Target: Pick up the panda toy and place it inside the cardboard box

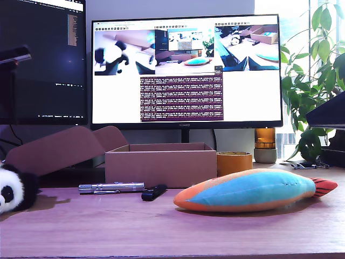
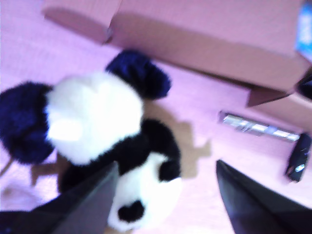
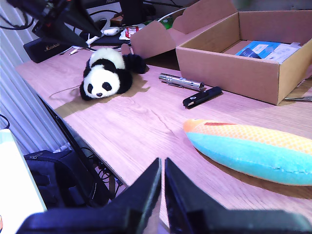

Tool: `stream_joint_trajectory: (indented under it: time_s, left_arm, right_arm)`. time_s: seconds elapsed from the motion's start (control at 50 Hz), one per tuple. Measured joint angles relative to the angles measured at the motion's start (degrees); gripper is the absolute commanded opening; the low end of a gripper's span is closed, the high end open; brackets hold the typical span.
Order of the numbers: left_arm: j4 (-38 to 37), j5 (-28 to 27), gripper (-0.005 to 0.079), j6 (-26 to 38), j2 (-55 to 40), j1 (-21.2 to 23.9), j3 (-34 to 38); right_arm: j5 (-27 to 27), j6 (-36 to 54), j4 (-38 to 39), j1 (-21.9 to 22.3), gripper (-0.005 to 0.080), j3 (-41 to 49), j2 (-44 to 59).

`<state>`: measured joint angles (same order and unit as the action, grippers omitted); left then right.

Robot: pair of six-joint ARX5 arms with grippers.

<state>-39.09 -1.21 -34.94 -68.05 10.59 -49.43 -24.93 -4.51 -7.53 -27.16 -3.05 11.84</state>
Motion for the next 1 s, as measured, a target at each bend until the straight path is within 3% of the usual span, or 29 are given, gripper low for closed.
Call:
stream_joint_trajectory:
  time_s: [0.28, 0.46, 1.0]
  left_arm:
    - [-2.45, 2.69, 0.0591, -5.09, -7.3, 0.0, -1.95]
    - [1.55, 2.69, 0.0591, -8.46, -11.98, 0.0, -1.92]
    - [1.62, 5.29, 0.0589, -8.68, -16.79, -1.29, -1.95]
  right_arm:
    - [0.0, 0.0, 0.0, 0.0, -0.0013, 0.0, 0.0]
    - [0.0, 0.0, 0.0, 0.0, -0.0013, 0.0, 0.0]
    - [0.0, 0.0, 0.24, 0.0, -0.0013, 0.0, 0.0]
